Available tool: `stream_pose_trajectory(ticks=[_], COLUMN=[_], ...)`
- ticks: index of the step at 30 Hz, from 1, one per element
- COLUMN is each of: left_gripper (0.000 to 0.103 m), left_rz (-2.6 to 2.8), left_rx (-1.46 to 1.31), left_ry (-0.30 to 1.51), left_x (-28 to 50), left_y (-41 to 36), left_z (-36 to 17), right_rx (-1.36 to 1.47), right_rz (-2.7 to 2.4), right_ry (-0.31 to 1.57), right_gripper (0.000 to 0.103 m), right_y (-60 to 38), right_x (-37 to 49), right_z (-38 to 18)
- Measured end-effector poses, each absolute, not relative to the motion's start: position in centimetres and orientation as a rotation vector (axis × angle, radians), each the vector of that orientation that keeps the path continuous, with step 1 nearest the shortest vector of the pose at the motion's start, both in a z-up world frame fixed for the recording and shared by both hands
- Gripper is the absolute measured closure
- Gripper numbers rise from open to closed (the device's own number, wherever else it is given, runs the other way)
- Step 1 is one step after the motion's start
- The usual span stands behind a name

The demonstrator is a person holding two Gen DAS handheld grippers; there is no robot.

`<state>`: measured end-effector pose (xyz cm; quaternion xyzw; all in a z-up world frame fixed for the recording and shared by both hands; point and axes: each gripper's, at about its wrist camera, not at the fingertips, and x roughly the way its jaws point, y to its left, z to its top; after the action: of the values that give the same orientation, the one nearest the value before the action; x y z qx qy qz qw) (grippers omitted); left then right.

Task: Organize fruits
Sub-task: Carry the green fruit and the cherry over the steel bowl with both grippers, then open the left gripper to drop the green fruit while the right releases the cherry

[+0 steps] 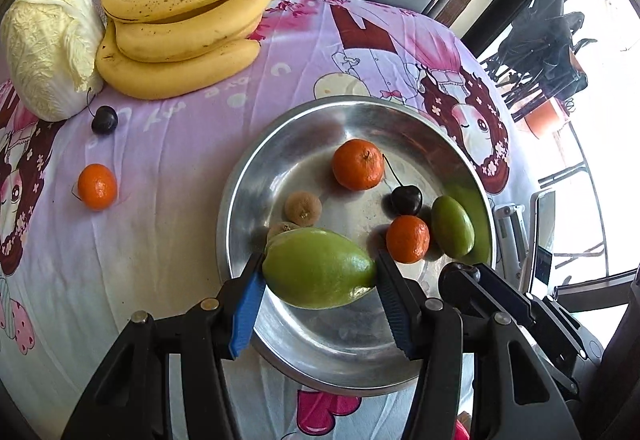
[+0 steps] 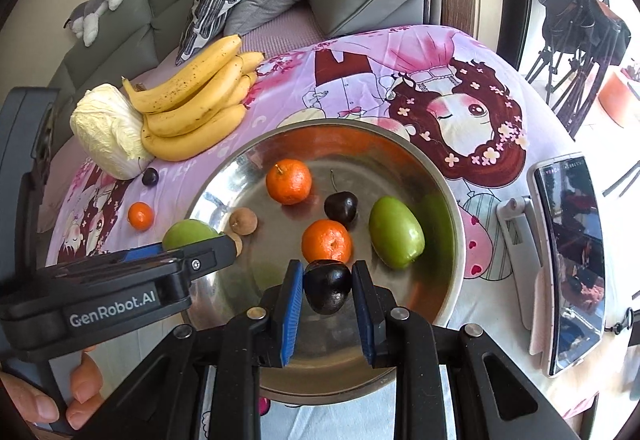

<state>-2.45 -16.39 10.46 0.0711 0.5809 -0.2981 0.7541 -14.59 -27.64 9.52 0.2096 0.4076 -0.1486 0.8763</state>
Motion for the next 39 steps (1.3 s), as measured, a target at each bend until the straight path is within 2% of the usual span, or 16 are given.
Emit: stream_pose_trajectory(ticks=[28,39], left_gripper=[0.046,0.045], left_rz=[-0.608,-0.611], left_rx=[0.183,0.132], left_ry=[1.357,1.361], left_x=[-2.5,-2.0], left_y=[-16.8,-15.9], left_z=[7.5,8.2], right_rx=[0.445,0.448], right_rz=[-0.324,-0.353], right_ry=[0.978,0.983], right_gripper=[0.076,0.070], right_y=[-27.9,-28.0], right_x=[-13.7,-13.6], right_z=[5.8,6.2])
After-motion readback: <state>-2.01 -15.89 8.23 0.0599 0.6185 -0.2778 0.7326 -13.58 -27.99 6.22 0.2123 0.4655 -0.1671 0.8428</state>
